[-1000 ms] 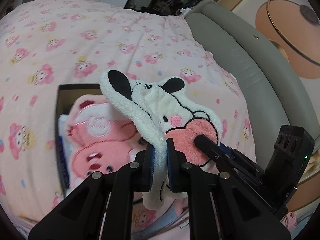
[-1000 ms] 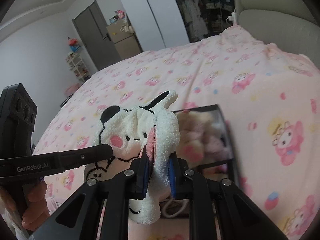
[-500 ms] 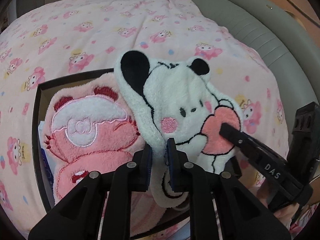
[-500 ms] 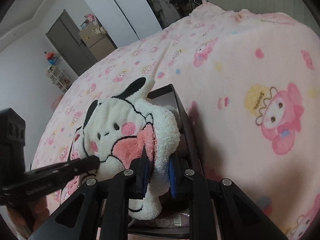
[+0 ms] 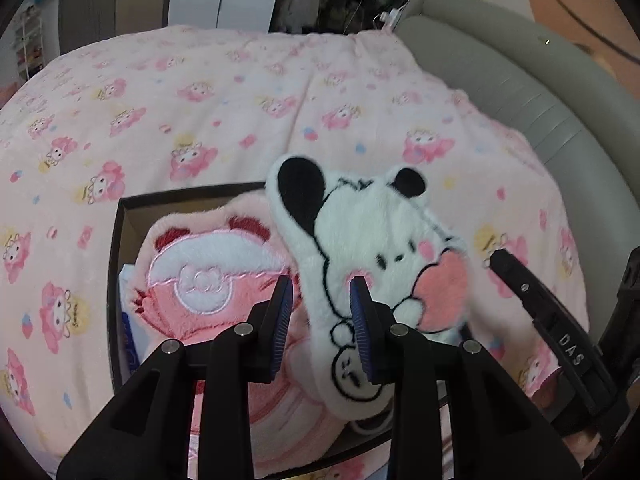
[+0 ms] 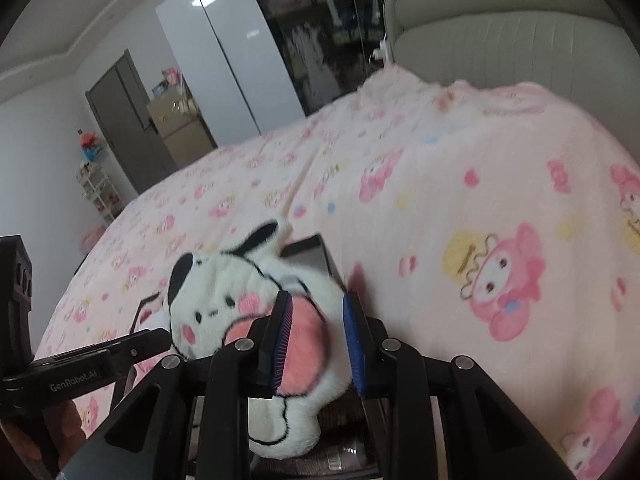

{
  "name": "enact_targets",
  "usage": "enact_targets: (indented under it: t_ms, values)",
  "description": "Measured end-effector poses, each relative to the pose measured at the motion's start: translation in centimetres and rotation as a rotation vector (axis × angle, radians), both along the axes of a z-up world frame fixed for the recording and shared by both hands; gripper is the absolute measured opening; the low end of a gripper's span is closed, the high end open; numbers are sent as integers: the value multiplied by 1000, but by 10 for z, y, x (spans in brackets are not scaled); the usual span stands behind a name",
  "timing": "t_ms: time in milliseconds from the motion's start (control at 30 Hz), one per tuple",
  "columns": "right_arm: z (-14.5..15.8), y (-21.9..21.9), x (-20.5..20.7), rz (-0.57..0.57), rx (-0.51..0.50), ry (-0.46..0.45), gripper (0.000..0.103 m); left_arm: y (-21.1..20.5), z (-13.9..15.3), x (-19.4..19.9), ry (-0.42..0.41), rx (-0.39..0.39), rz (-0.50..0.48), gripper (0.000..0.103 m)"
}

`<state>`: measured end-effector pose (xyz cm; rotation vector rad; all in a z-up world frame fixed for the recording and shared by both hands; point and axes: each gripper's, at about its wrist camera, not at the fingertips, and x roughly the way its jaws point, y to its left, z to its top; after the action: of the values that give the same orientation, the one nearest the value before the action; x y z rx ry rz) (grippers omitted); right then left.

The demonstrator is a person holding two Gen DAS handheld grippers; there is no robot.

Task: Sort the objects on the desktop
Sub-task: 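Carry the white dog cushion over the black box, then lower the white dog cushion onto the pink cushion and open grippers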

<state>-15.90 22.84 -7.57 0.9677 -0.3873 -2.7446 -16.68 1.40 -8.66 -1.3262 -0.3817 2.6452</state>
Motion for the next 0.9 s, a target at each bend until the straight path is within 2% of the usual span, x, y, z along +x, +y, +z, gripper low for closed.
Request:
enact_targets:
  t_ms: [100, 200, 333, 400, 467, 533, 600, 667, 767, 900]
  values:
    - [0, -3, 0, 7, 16, -2, 23, 6, -3, -3, -8, 41, -66, 30]
    - [-10, -8, -8, 48, 9, -52, 23, 17, -13, -11, -35, 16, -108, 30]
    - [-35, -16, -22, 79, 48, -196, 22, 22, -32, -18, -108, -18, -93, 30]
    - [-44, -13, -27, 80, 22, -243, 22, 18, -30, -15, -100, -2, -89, 30]
    - [-36, -6, -24, 64, -7, -211, 22, 15, -23, -9, -69, 9, -86, 30]
    - [-19, -2, -14, 53, -13, -115, 22, 12, -13, -4, -17, 6, -81, 30]
    - [-8, -3, -8, 75, -34, -57, 22, 11, -7, -2, 8, 26, -98, 30]
    - [-8, -10, -10, 119, -51, -71, 22, 11, -9, -7, -8, 47, -115, 30]
    - [-22, -22, -17, 160, -54, -148, 22, 14, -23, -17, -54, 24, -104, 30]
    - [-38, -27, -26, 172, -28, -209, 22, 14, -42, -23, -90, 62, -89, 30]
